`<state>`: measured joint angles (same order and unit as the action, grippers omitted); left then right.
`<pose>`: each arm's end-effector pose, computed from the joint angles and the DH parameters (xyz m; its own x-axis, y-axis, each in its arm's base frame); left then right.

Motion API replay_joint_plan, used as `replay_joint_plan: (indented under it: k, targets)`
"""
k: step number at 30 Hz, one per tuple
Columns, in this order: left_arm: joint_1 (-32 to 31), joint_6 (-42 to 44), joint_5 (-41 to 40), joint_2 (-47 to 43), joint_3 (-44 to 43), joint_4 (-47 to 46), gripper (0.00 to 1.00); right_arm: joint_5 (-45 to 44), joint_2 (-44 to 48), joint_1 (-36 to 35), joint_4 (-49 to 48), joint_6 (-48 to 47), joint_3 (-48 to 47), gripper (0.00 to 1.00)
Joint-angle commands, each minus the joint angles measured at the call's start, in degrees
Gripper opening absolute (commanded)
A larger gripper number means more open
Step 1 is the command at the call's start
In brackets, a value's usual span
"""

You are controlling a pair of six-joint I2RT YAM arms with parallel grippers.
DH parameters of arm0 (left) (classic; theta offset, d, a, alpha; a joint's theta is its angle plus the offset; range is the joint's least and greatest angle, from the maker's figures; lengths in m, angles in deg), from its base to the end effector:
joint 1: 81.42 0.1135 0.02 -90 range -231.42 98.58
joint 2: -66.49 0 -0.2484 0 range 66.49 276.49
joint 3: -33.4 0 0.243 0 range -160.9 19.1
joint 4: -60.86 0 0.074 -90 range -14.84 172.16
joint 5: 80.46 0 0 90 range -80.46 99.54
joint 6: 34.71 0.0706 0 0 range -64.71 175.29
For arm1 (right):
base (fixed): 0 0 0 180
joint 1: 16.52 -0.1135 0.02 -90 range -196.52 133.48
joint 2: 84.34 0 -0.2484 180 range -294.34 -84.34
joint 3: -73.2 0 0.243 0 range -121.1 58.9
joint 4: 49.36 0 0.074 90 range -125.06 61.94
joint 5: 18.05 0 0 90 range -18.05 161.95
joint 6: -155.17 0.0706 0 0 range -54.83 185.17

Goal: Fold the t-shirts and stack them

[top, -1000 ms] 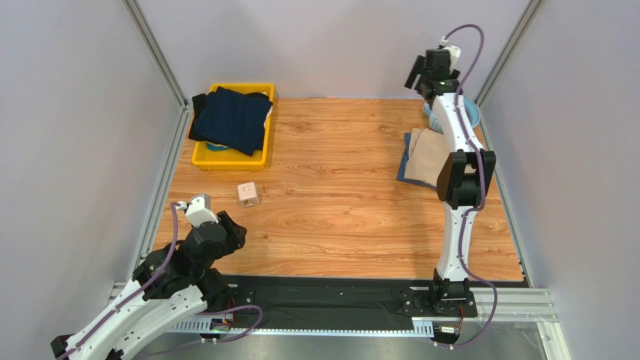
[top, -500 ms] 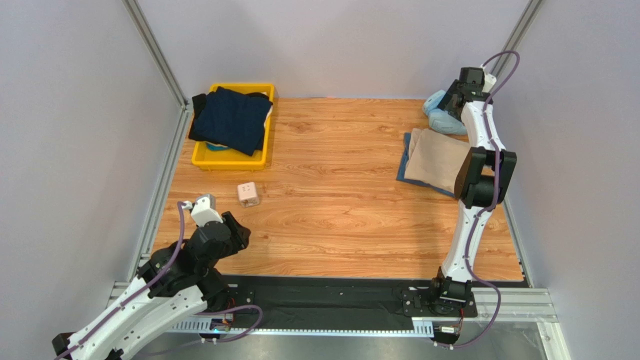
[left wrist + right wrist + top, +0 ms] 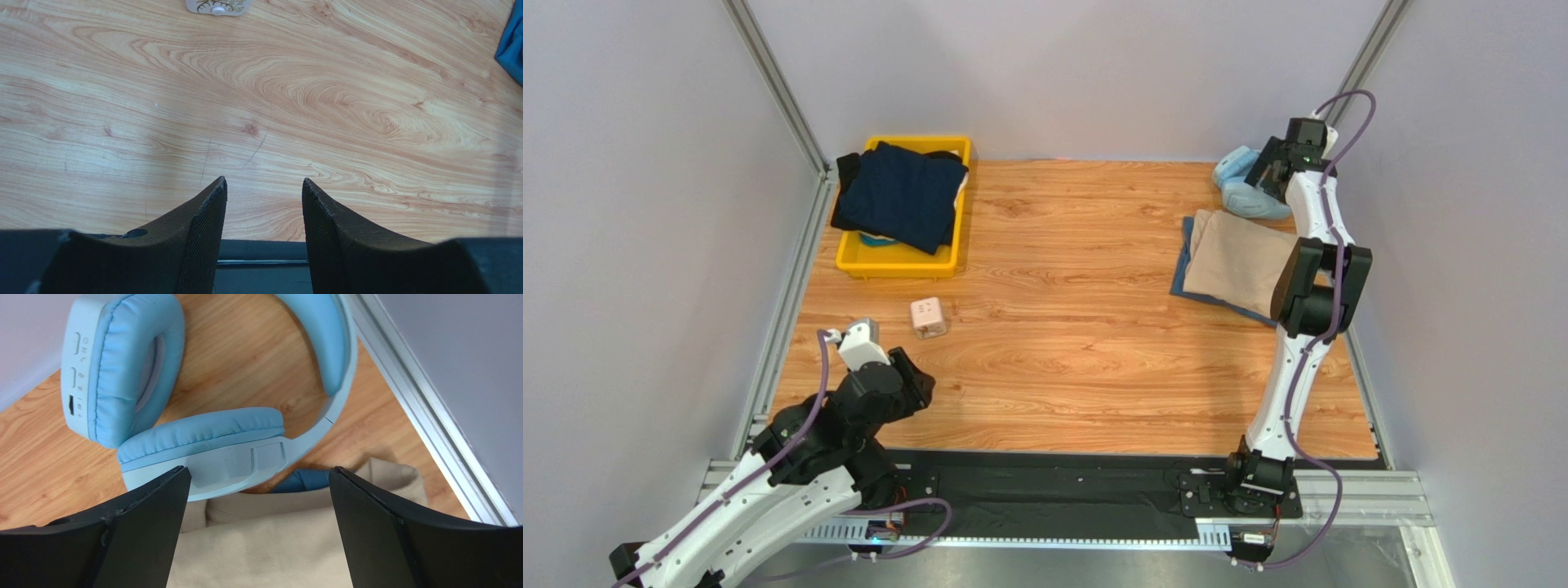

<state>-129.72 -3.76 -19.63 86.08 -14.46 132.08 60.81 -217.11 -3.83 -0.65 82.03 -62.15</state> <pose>0.0917 -0.0512 0.2195 -0.5887 -0.4650 -0.6612 -0.1755 0.8720 -0.4569 0.5148 -0.1299 0.2035 -0.5727 0.4206 -0.7036 0.5353 0.8420 0.0677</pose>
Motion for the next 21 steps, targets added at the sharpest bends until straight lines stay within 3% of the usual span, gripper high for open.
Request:
replay_joint_plan:
  k: [1,6,21]
  targets:
    - [0.13,0.34,0.43,0.62,0.16,-1.20,0.56,5.23,-4.51,0.41,-1.54,-3.06,-1.99,0.90]
    - [0.13,0.34,0.51,1.15,0.51,-1.29,0.56,6.30,-8.37,1.11,-0.23,-2.98,-5.68,0.90]
    - [0.13,1.39,1.04,5.54,-0.10,-4.10,0.56,6.21,-8.29,2.96,-3.47,-2.71,-10.78,0.93]
